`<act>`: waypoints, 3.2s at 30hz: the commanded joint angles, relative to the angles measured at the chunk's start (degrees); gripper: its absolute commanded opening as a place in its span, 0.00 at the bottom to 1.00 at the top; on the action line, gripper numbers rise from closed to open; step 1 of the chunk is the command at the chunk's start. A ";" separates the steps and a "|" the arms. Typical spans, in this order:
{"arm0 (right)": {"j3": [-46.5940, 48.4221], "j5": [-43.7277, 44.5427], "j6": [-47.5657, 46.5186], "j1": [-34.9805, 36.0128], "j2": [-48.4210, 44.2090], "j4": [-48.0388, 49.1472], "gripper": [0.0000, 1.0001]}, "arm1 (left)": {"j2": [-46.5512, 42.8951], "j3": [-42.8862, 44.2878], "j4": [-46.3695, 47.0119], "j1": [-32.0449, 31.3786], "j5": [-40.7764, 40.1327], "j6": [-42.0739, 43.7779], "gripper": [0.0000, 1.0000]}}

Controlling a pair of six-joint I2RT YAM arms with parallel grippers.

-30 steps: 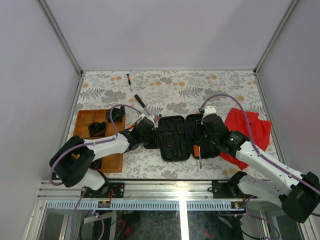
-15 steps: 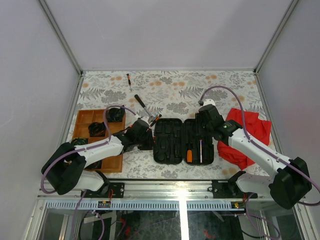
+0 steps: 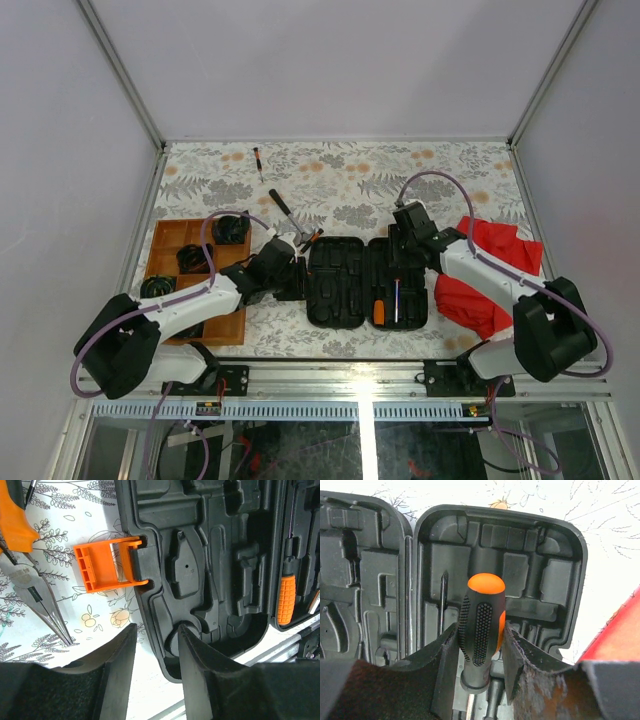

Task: Sort the tools into containers
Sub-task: Place the screwdriver in the storage box.

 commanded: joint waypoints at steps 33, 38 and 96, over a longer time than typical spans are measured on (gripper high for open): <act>6.33 2.21 -3.08 -1.94 10.17 2.87 0.42 | 0.00 0.05 0.72 0.21 3.23 0.21 0.38; 6.49 1.86 -3.89 -1.94 9.17 2.58 0.50 | -0.06 -0.01 0.88 0.21 3.17 0.12 0.38; 4.55 2.99 -2.55 -1.94 12.88 0.71 0.29 | 1.86 3.04 -7.18 0.31 -6.41 -0.20 0.17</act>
